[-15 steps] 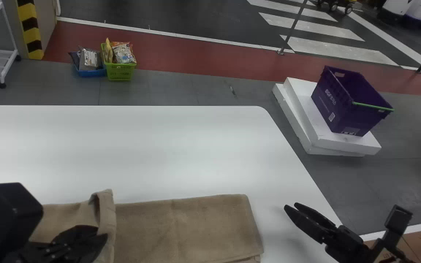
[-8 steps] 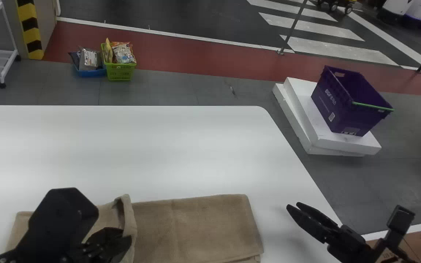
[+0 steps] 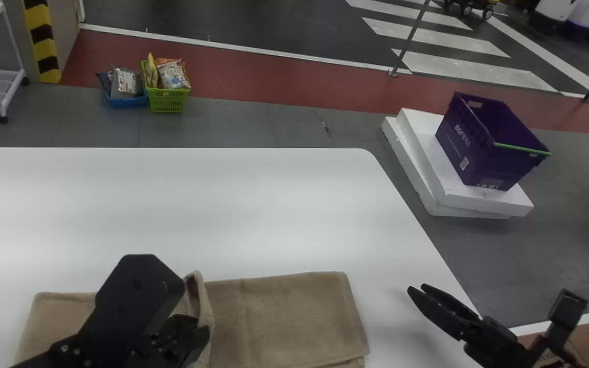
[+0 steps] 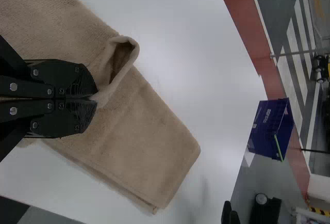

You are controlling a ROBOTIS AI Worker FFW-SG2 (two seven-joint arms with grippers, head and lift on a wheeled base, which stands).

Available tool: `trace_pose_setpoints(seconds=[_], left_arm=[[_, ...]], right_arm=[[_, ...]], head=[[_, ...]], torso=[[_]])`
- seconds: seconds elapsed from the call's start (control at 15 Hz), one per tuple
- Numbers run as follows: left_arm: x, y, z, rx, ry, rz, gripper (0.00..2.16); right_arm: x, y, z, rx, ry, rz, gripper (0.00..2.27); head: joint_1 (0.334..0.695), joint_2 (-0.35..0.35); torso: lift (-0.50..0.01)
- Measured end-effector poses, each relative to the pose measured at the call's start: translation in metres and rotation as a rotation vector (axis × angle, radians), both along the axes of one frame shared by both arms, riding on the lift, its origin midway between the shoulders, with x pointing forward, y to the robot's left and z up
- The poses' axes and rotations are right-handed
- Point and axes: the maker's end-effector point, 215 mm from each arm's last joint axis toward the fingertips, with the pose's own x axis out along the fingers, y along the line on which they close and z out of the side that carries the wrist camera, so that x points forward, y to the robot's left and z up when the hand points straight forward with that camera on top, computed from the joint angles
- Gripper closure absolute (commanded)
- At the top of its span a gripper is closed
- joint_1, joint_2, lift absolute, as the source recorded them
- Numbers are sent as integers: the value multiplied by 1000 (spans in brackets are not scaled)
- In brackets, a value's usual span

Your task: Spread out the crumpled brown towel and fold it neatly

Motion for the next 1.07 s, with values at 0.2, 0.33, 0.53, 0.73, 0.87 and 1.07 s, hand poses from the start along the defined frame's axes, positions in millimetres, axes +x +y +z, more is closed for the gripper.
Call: trace_pose_setpoints(seconds=[0.2, 0.33, 0.53, 0.73, 0.87, 1.07], left_arm=[[8, -2, -2, 23, -11, 28, 1710], [13, -6, -5, 39, -12, 36, 1710], [8, -15, -8, 44, 4, 26, 1696], [3, -19, -16, 61, 17, 27, -2], [7, -18, -25, 86, 9, 45, 26], [14, -13, -27, 101, -15, 78, 60]], right_arm=[[-1, -1, 0, 2, 1, -2, 76], [-1, -1, -1, 4, 1, -2, 76], [-2, -1, -1, 5, 2, -3, 76], [-3, -1, -1, 5, 3, -4, 76], [-3, -1, -1, 6, 3, -3, 76], [-2, 0, -1, 8, 1, -2, 76]], head=[[695, -350], [695, -350], [695, -350], [695, -350], [695, -350], [695, -350]], torso=[[-128], [-128], [-128], [-128], [-128], [-128]])
